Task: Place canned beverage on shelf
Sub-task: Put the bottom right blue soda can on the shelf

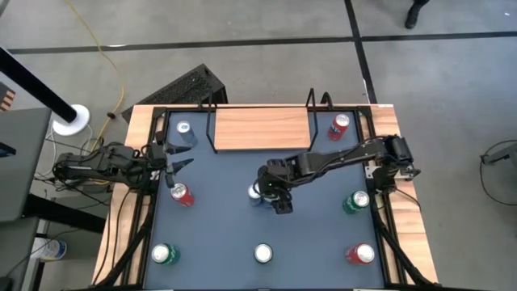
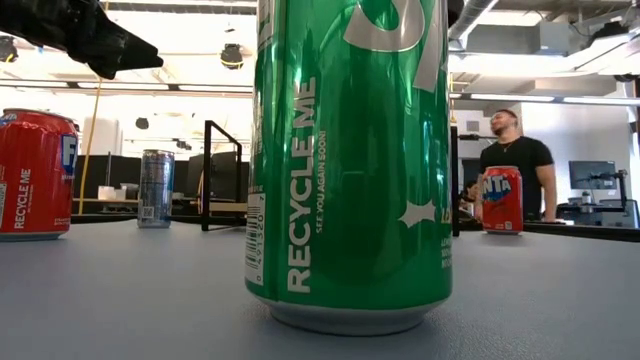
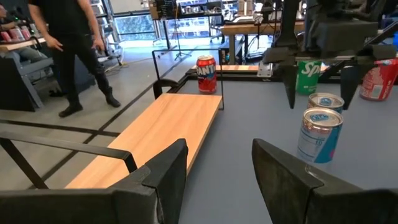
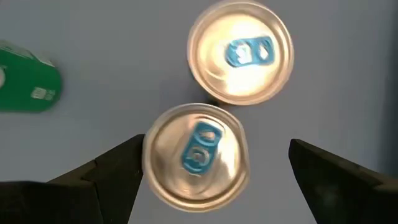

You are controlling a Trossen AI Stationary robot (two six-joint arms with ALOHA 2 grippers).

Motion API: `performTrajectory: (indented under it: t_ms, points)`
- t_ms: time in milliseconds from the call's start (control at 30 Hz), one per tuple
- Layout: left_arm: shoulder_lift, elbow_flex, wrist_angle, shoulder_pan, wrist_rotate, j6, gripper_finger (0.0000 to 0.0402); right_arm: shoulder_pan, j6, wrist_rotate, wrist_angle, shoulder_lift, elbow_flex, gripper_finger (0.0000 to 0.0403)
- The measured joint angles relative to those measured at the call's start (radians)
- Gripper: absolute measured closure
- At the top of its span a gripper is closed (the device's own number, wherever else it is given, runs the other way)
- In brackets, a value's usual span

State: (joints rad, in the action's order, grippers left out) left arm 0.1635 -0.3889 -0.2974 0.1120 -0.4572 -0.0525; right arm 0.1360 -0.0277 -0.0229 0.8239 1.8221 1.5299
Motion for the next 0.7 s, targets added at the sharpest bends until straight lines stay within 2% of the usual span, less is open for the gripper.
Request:
performTrajectory:
  t_ms: [167,700]
  points:
    - [0.000,0.000,0.000,0.000,0.000,0.000,0.0230,0.003,0.001,-0.010,0.015,0.000,0.000,0.0053]
    - [0.000,0.000,-0.002,0.000,0.001,0.000,0.0230,0.013,-0.026,-0.014,-0.015,-0.001,-0.013,0.0202]
